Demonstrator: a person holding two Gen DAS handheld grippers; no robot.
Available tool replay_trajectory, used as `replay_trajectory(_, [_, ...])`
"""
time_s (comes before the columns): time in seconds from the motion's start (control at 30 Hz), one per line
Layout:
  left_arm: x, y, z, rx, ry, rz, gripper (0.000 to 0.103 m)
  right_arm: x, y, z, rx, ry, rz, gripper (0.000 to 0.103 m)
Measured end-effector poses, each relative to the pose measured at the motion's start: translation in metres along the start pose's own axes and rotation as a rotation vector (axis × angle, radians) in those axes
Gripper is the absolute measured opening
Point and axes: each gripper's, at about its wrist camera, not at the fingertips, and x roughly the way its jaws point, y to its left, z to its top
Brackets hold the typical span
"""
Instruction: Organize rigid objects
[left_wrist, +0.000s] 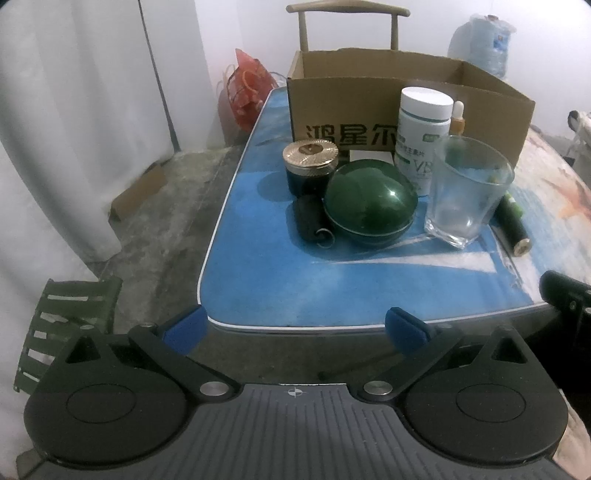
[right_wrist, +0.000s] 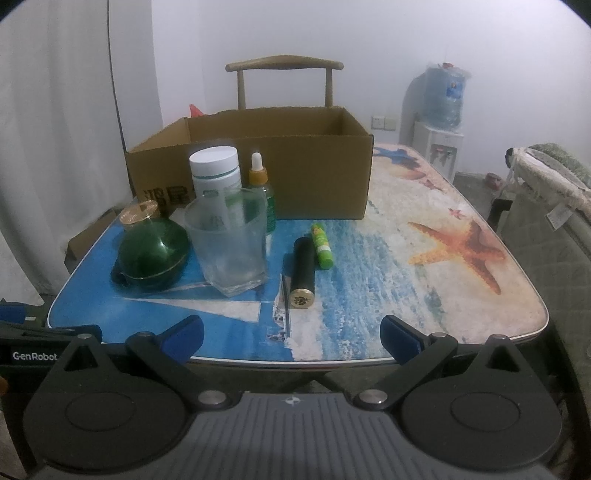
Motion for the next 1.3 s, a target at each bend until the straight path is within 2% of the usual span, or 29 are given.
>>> replay_trajectory(1.3, [0.0007, -0.0003, 0.0004, 0.002, 0.003, -0.001, 0.103, 0.0036, 0.0017, 0.0032, -0.016, 0.003, -0.004, 0.103])
